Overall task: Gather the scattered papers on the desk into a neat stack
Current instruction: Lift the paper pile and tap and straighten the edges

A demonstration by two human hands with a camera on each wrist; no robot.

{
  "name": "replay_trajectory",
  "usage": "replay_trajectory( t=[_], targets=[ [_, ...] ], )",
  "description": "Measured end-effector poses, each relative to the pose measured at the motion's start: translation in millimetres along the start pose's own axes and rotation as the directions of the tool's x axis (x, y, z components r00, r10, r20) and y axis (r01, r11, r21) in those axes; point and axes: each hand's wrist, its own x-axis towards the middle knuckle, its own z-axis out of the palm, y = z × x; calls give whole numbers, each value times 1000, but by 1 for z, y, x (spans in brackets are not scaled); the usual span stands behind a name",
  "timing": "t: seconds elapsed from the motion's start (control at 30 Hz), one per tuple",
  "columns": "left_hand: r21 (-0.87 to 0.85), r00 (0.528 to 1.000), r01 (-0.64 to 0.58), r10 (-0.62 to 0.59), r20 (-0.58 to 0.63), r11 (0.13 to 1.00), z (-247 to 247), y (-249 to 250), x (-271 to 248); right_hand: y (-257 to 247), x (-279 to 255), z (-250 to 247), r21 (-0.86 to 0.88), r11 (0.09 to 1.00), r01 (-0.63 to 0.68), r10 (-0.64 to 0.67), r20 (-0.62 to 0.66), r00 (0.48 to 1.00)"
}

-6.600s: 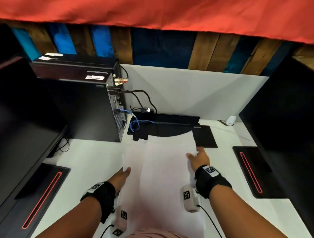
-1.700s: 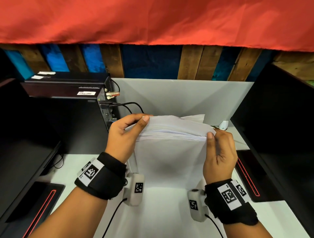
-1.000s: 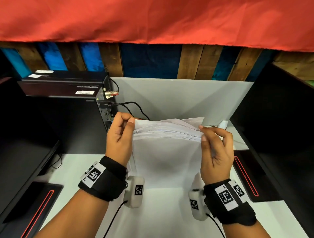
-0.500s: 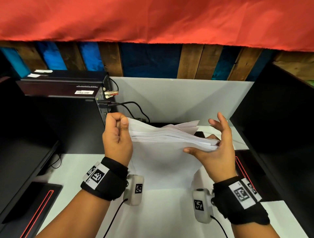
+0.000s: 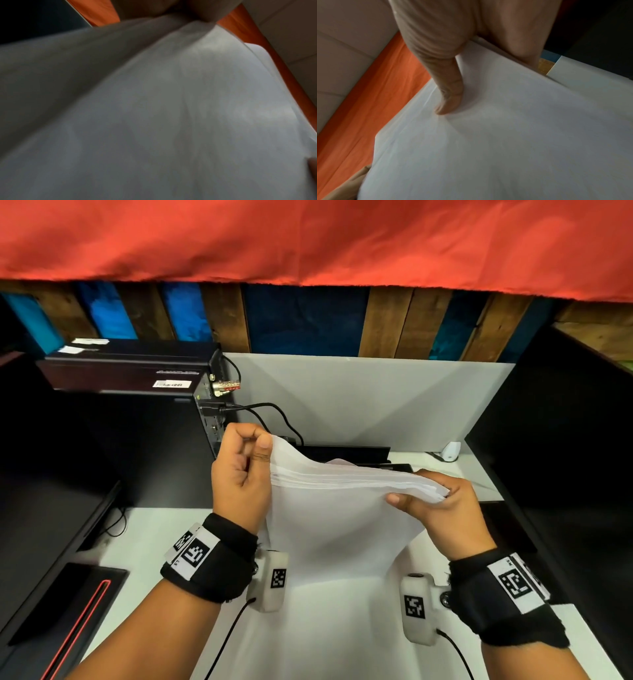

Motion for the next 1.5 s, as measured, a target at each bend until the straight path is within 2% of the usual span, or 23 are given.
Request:
replay_trajectory(
  t=[0.07, 0.13, 0.2, 0.23, 0.3, 0.33, 0.37, 0.43, 0.5, 0.57, 0.63, 0.7, 0.8, 0.87, 0.9, 0.97, 1.03, 1.1, 1.27, 1.4, 1.5],
  targets=[
    [-69, 999, 32, -31, 21, 997, -2, 3, 0, 3, 0, 3, 39, 999, 2, 0, -51, 999],
    [-113, 994, 60, -49, 101, 992, -8, 5, -2, 6, 0, 5, 52, 999, 6, 0, -111, 994],
    [-168, 969, 187, -153, 195, 968, -18, -3, -8, 7, 1, 7, 57, 998, 7, 2, -155, 988],
    [-159, 940, 287, -246, 237, 945, -23, -11, -11, 7, 1, 8, 63, 998, 9, 2, -170, 985],
    [-73, 853, 461, -419, 311, 884, -28, -27, -21, 6, 1, 9, 72, 997, 17, -3, -190, 982],
    [-41, 818, 510, -469, 333, 859, -28, -33, -26, 6, 1, 11, 74, 997, 17, -2, -197, 980],
    [-34, 807, 534, -496, 320, 845, -26, -35, -30, 5, 2, 13, 73, 997, 20, -5, -201, 979],
    [-62, 831, 526, -497, 250, 848, -21, -33, -34, 3, 2, 16, 71, 997, 44, -27, -226, 974],
    [-117, 846, 516, -483, 228, 849, -18, -29, -31, -1, 2, 16, 84, 993, 88, -62, -273, 960],
    [-146, 847, 514, -473, 243, 845, -18, -26, -26, -3, 2, 14, 116, 986, 123, -81, -317, 945],
    [-137, 826, 540, -491, 276, 831, -20, -30, -23, 1, 0, 13, 177, 976, 129, -63, -337, 939],
    [-135, 779, 606, -550, 301, 784, -24, -41, -28, 17, -2, 12, 232, 969, 81, -10, -294, 956],
    [-115, 679, 720, -661, 319, 685, -26, -56, -38, 49, -7, 15, 269, 954, -134, 176, -138, 975],
    [-90, 654, 738, -676, 339, 668, -24, -59, -42, 64, -8, 16, 236, 933, -273, 288, -31, 957],
    [-91, 651, 740, -676, 346, 667, -22, -58, -43, 70, -8, 17, 225, 926, -303, 315, -17, 949],
    [-122, 670, 727, -661, 338, 676, -19, -56, -43, 71, -7, 19, 228, 932, -280, 303, -70, 950],
    [-168, 707, 699, -637, 308, 695, -17, -51, -39, 65, -4, 20, 258, 946, -196, 234, -126, 964],
    [-208, 744, 665, -611, 271, 717, -17, -46, -35, 54, -3, 19, 259, 958, -119, 159, -139, 977],
    [-217, 787, 613, -566, 244, 760, -11, -31, -27, 34, 1, 18, 151, 988, 20, 4, -154, 988],
    [-274, 863, 504, -494, 111, 819, -1, -17, -25, 28, -4, 27, 54, 979, 196, -172, -295, 940],
    [-234, 934, 353, -354, 37, 906, 3, -1, -17, 30, -9, 34, -155, 918, 364, -396, -350, 849]
  ],
)
